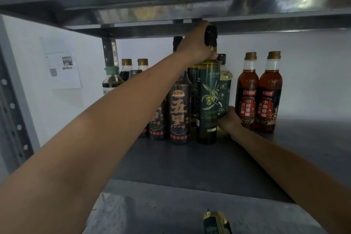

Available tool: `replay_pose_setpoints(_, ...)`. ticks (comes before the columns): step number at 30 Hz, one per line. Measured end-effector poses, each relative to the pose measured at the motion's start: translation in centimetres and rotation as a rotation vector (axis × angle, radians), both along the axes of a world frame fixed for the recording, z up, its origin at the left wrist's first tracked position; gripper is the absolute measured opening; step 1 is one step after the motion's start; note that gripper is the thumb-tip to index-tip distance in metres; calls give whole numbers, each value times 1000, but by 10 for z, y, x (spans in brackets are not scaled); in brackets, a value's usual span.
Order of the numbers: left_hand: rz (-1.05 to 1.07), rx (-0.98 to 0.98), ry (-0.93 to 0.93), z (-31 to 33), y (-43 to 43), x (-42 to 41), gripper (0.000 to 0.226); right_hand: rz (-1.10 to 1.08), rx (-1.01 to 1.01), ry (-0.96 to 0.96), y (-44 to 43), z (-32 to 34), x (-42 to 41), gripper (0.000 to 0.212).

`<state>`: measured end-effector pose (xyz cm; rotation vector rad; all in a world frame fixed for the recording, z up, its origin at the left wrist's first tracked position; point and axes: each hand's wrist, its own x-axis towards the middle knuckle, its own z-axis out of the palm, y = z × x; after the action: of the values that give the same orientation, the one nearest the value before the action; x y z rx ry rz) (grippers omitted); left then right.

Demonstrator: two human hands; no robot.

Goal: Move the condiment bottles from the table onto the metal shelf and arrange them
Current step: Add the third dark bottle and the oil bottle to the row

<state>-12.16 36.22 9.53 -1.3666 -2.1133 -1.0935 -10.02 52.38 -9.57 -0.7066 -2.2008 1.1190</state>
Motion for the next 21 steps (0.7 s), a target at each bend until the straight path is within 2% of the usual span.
replay_pose_setpoints(3,-1,1,-7,0,-1,1,72,54,-56,17,-1,-2,9,76)
replay_pose_setpoints(8,12,18,-23,1,-5,2,71,139,-82,93,20,-18,21,114)
replay_pose_setpoints(14,71,39,-37,1,-14,-5,81,141,-66,92,-5,-6,68,91)
replay_pose_setpoints(21,81,28,58,-2,-5,-1,81,141,-38,79,-8,-11,103,111)
